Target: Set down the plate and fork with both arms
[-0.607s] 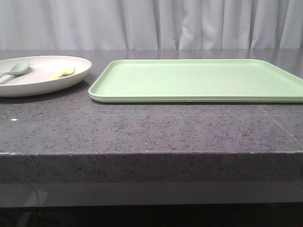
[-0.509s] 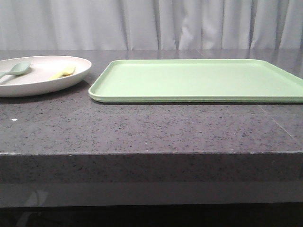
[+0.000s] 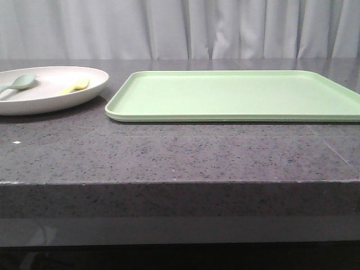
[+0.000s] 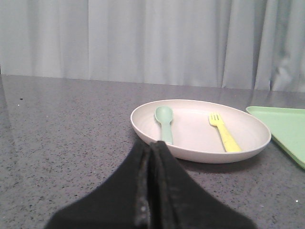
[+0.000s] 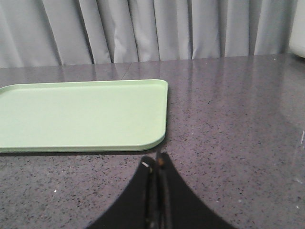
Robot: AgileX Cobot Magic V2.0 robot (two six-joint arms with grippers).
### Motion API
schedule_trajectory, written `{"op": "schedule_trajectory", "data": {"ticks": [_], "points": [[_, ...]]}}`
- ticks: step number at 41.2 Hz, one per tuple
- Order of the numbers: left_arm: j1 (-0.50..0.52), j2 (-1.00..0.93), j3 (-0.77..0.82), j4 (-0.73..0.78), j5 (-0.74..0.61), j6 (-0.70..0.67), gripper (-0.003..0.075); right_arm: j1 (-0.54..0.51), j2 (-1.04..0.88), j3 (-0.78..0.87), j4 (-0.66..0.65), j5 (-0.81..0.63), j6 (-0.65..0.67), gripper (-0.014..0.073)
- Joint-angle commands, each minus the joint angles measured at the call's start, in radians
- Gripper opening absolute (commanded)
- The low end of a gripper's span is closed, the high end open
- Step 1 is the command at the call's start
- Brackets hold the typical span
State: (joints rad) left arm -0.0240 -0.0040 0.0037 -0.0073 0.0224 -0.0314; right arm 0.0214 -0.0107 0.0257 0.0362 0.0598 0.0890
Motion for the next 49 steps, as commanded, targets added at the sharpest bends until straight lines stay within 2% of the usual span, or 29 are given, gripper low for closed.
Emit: {"op": "schedule_trajectory", "data": {"ticks": [1, 5, 11, 17, 22, 28, 39, 43, 49], "points": [[-0.005, -0.023, 0.007, -0.007, -0.081, -0.011, -0.002, -0.006, -0.018, -0.003, -0.002, -0.087, -0.01, -0.0118], [-0.005, -0.023, 0.007, -0.007, -0.081, -0.011, -0.002, -0.006, -0.018, -0.003, -0.002, -0.094, -0.01, -0.0118], [-0.005, -0.023, 0.005, -0.007, -0.15, -0.011, -0.002, -0.006, -0.018, -0.003, -0.002, -0.131, -0.01, -0.0118], [-0.005, -0.021, -0.061, -0.007, -0.159, -0.011, -0.002, -0.006, -0.018, -0.033, -0.002, -0.163, -0.009, -0.0118], [-0.005, -0.019, -0.185, -0.007, -0.059, -0.011, -0.002, -0.006, -0.017, -0.139, -0.004, -0.071, -0.009, -0.0118], [-0.005, 0.037, -0.384, -0.007, 0.153, -0.011, -0.002, -0.006, 0.015, -0.292, -0.004, 0.066, -0.009, -0.0118], [-0.005, 0.269, -0.719, -0.007, 0.433, -0.011, -0.002, -0.006, 0.209, -0.601, -0.004, 0.288, -0.009, -0.0118], [-0.005, 0.326, -0.766, -0.007, 0.467, -0.011, -0.002, -0.006, 0.28, -0.678, -0.004, 0.349, -0.009, -0.0118], [-0.005, 0.377, -0.766, -0.007, 0.467, -0.011, -0.002, -0.006, 0.35, -0.693, -0.004, 0.358, -0.009, -0.0118]]}}
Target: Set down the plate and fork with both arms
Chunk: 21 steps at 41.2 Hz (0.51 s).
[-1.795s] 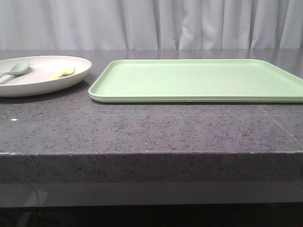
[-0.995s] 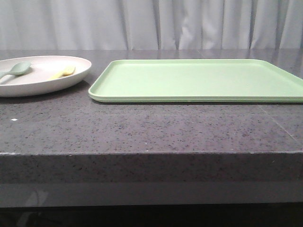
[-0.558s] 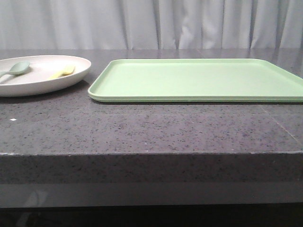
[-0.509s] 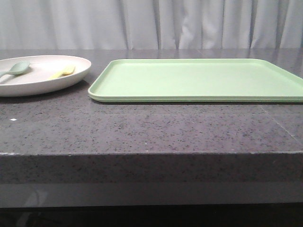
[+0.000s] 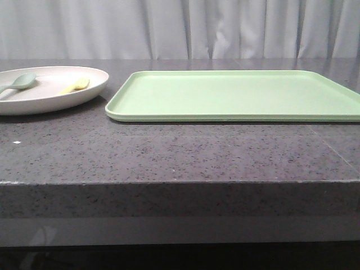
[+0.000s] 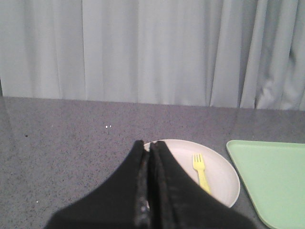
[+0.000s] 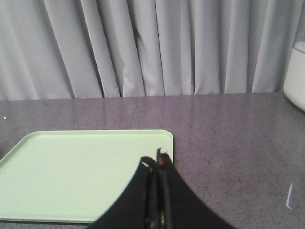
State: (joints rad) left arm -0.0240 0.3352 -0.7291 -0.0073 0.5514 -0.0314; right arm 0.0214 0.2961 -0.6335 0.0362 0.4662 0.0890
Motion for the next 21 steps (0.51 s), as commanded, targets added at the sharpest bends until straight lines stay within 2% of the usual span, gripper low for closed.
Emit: {"op": "schedule_trajectory", "data": {"ticks": [1, 21], "points": [[-0.005, 0.044, -0.034, -0.007, -0.062, -0.011, -0.002, -0.006, 0.051, -0.034, -0.004, -0.049, -0.009, -0.0118], [-0.005, 0.059, -0.005, -0.007, -0.064, -0.011, -0.002, -0.006, 0.068, -0.033, -0.004, -0.051, -0.009, -0.0118]]}}
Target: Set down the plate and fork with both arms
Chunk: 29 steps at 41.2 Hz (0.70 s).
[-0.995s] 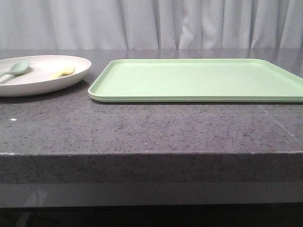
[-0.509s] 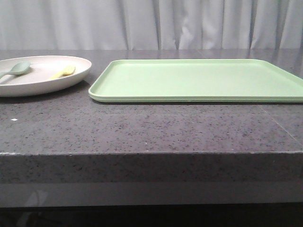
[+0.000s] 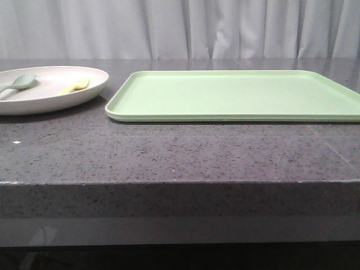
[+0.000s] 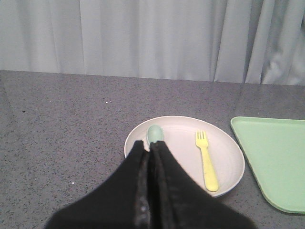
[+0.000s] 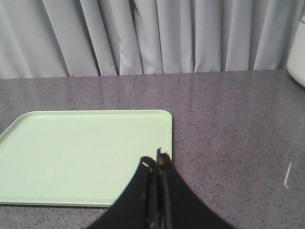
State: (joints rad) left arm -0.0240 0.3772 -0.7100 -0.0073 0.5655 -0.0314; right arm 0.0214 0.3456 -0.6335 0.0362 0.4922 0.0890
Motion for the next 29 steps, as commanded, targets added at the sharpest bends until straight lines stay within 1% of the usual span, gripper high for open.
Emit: {"op": "schedule_trajectory", "data": {"ticks": [1, 3, 4, 6, 7, 8, 10, 12, 14, 15, 17, 29], "points": [[-0.005, 0.017, -0.024, -0.007, -0.077, -0.011, -0.0019, -0.006, 0.02, -0.033, -0.004, -0.077, -0.009, -0.0116], [-0.005, 0.017, -0.024, -0.007, -0.077, -0.011, -0.0013, -0.006, 0.024, -0.033, -0.006, -0.075, -0.009, -0.0105], [-0.005, 0.017, -0.024, -0.007, -0.077, -0.011, 0.0004, -0.006, 0.025, -0.033, -0.008, -0.076, -0.009, -0.009], [-0.005, 0.017, -0.024, -0.007, -0.077, -0.011, 0.0063, -0.006, 0.03, -0.033, -0.013, -0.076, -0.009, -0.0009], [-0.005, 0.017, -0.024, -0.005, -0.077, -0.011, 0.0112, -0.006, 0.033, -0.033, -0.015, -0.076, -0.009, 0.0036], [-0.005, 0.017, -0.024, -0.004, -0.077, -0.011, 0.0153, -0.006, 0.035, -0.033, -0.018, -0.075, -0.009, 0.0102], [-0.005, 0.017, -0.024, -0.004, -0.077, -0.011, 0.0264, -0.006, 0.04, -0.033, -0.023, -0.075, -0.009, 0.022], [-0.005, 0.017, -0.024, -0.004, -0.077, -0.011, 0.0384, -0.006, 0.042, -0.033, -0.028, -0.076, -0.009, 0.0319], [-0.005, 0.017, -0.024, -0.004, -0.079, -0.011, 0.0457, -0.006, 0.043, -0.033, -0.028, -0.076, -0.009, 0.0393], [-0.005, 0.017, -0.024, -0.004, -0.084, -0.011, 0.0481, -0.006, 0.043, -0.033, -0.028, -0.076, -0.009, 0.0409], [-0.005, 0.017, -0.024, -0.004, -0.088, -0.011, 0.0492, -0.006, 0.043, -0.033, -0.028, -0.079, -0.009, 0.0422], [-0.005, 0.017, -0.024, -0.006, -0.088, -0.011, 0.0491, -0.006, 0.043, -0.033, -0.028, -0.063, -0.009, 0.0419]]}}
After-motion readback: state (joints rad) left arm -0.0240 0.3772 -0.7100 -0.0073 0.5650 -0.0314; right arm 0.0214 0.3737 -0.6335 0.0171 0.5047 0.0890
